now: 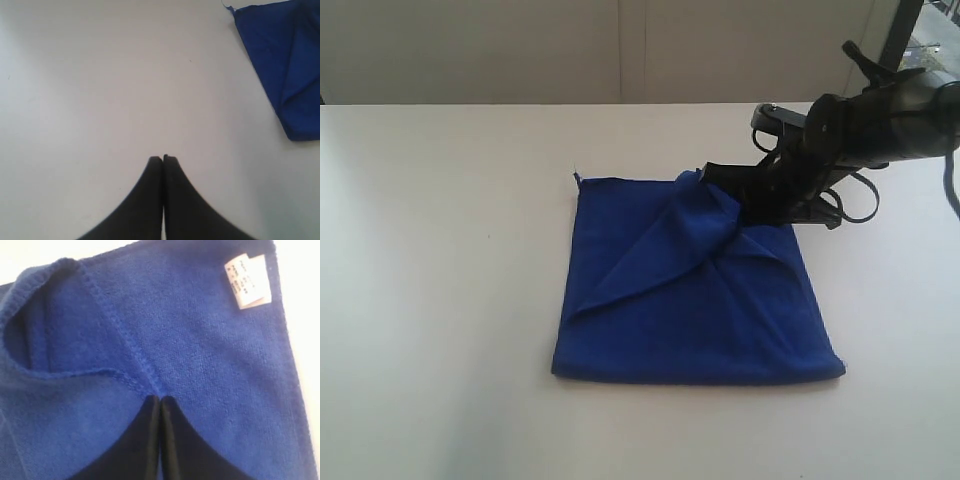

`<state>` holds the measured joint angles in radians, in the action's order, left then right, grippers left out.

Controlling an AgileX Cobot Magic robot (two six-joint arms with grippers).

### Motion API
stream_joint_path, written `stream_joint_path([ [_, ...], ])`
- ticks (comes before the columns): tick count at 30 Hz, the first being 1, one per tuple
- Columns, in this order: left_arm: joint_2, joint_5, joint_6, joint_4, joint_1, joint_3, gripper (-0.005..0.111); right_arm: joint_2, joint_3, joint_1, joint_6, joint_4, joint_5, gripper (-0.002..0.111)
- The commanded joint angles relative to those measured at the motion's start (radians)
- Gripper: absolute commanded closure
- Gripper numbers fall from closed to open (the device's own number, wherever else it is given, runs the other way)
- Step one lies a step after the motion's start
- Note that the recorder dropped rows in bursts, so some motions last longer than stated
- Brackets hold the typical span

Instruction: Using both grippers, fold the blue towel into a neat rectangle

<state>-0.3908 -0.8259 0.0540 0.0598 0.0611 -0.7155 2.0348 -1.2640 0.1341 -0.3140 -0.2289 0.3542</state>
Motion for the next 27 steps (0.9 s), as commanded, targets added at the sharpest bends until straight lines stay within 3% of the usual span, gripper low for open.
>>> stream_joint_path([
  [1,0.006,-0.006,-0.005,0.003,0.001,0.006,0.107,0.001,-0.005,-0.006,-0.001,-0.003,-0.011,0.108],
  [12,0.006,-0.006,-0.005,0.003,0.001,0.006,0.107,-0.056,-0.007,-0.016,0.005,-0.007,0.047,0.108],
  [20,0.006,-0.006,-0.005,0.003,0.001,0.006,0.107,-0.026,-0.014,-0.03,0.137,-0.158,0.047,0.083],
  [27,0.006,-0.006,-0.005,0.003,0.001,0.006,0.107,0.007,-0.014,-0.03,0.137,-0.163,0.03,0.082],
])
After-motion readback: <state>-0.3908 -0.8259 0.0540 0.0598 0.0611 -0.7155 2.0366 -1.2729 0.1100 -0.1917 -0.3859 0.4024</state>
